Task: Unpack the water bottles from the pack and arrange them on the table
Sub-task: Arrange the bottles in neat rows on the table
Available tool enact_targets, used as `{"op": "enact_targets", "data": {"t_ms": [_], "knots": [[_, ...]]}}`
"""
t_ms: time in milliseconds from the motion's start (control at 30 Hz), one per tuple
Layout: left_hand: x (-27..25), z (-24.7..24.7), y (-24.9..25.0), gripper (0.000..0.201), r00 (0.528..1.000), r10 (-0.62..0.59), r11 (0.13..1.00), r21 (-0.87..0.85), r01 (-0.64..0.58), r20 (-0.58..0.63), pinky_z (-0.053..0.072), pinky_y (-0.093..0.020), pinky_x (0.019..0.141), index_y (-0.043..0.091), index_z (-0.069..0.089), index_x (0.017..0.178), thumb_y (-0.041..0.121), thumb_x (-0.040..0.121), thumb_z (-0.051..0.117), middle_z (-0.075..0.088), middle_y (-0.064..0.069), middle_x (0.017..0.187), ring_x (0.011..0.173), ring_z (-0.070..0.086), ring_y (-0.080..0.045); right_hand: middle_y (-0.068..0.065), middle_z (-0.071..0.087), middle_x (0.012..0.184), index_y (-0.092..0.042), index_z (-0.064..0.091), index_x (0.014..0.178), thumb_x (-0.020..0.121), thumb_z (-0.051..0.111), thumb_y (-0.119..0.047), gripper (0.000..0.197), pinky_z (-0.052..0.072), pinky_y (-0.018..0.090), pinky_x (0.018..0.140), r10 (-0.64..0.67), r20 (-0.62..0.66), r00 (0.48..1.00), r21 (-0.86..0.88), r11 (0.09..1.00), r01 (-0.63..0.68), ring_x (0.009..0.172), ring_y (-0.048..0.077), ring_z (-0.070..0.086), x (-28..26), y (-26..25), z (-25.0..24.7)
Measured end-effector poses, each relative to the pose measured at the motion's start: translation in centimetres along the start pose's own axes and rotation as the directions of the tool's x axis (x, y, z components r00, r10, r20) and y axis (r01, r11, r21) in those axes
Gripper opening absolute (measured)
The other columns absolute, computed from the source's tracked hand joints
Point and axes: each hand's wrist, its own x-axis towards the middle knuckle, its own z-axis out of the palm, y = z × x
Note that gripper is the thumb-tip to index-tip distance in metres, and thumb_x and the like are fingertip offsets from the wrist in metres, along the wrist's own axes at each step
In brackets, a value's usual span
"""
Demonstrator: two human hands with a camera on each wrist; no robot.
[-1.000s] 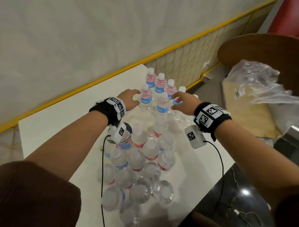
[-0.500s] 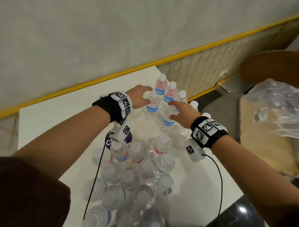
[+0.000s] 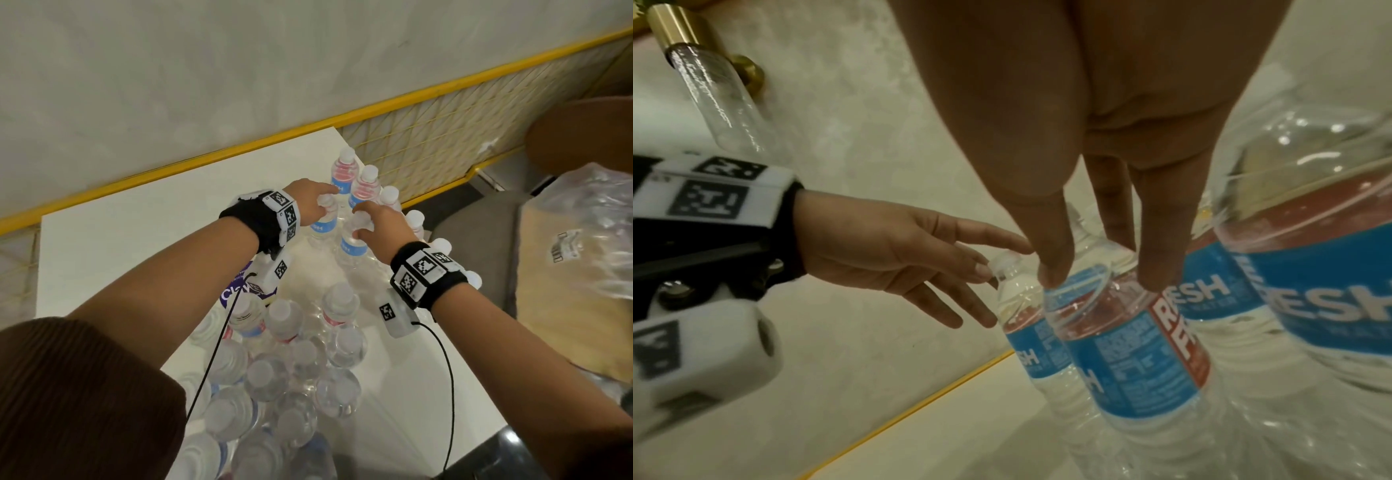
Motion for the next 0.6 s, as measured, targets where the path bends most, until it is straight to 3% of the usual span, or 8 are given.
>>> {"op": "enact_targets", "data": {"t_ms": [67,167,267,400,533,600], "knots": [[-0.4,0.0,0.1,0.054,1.0,-0.013,1.0,-0.021,0.013,0.012,0.03,-0.03,0.108,0.026,0.034,0.146,0.023,0.094,0.051,0.037,-0.005,0.15,0.135,0.039,-0.026,0.015,0.056,0.118,-0.014,0.048,0.13,0.088,0.059,-0.015,0.043,0.035,0.027,0.083,0.0,-0.005,1.0,-0.006,1.0,0.0,0.108,0.03,0.053,0.5,-0.4,0.0],[-1.2,-0.4,0.2,0.055,0.999,-0.023,0.997,-0.073,0.026,0.038,0.025,-0.029,0.111,0.022,0.031,0.147,0.025,0.096,0.049,0.033,-0.002,0.153,0.139,0.033,-0.023,0.014,0.05,0.13,-0.015,0.044,0.134,0.089,0.059,-0.015,0.048,0.039,0.034,0.098,-0.025,-0.012,1.0,-0.046,0.999,0.025,0.118,0.03,0.049,1.0,-1.1,0.0],[-2.2,-1.0,0.4,0.048,0.998,0.001,0.996,-0.092,0.004,0.057,0.028,-0.029,0.109,0.018,0.038,0.143,0.022,0.096,0.048,0.04,-0.003,0.148,0.136,0.038,-0.023,0.01,0.048,0.136,-0.017,0.048,0.133,0.088,0.058,-0.013,0.046,0.035,0.036,0.106,-0.112,-0.016,0.994,-0.065,0.992,0.111,0.126,0.029,0.043,1.8,-2.2,0.2],[-2.7,-1.3,0.7,0.049,0.997,-0.005,0.999,-0.035,0.008,0.082,0.027,-0.03,0.11,0.017,0.035,0.145,0.02,0.098,0.046,0.037,-0.004,0.15,0.137,0.036,-0.023,0.005,0.047,0.139,-0.018,0.05,0.132,0.089,0.056,-0.015,0.044,0.035,0.039,0.108,-0.116,0.095,0.989,-0.173,0.976,0.131,0.128,0.028,0.042,3.0,-3.2,0.8],[-2.7,-1.1,0.8,0.053,0.997,-0.015,0.999,-0.036,0.018,0.074,0.023,-0.028,0.111,0.017,0.03,0.147,0.023,0.097,0.047,0.031,-0.004,0.153,0.14,0.031,-0.022,0.013,0.043,0.136,-0.021,0.044,0.136,0.089,0.053,-0.012,0.049,0.036,0.039,0.106,-0.012,0.041,0.999,-0.163,0.986,0.019,0.124,0.032,0.045,2.6,-2.3,0.8],[-2.7,-1.1,0.9,0.054,0.997,-0.013,0.998,-0.065,0.017,0.072,0.022,-0.027,0.112,0.015,0.029,0.147,0.023,0.097,0.047,0.03,-0.004,0.154,0.141,0.03,-0.021,0.013,0.043,0.136,-0.022,0.044,0.136,0.088,0.055,-0.011,0.052,0.037,0.041,0.105,-0.041,0.014,0.999,-0.127,0.991,0.042,0.122,0.032,0.045,2.1,-1.7,0.6]]}}
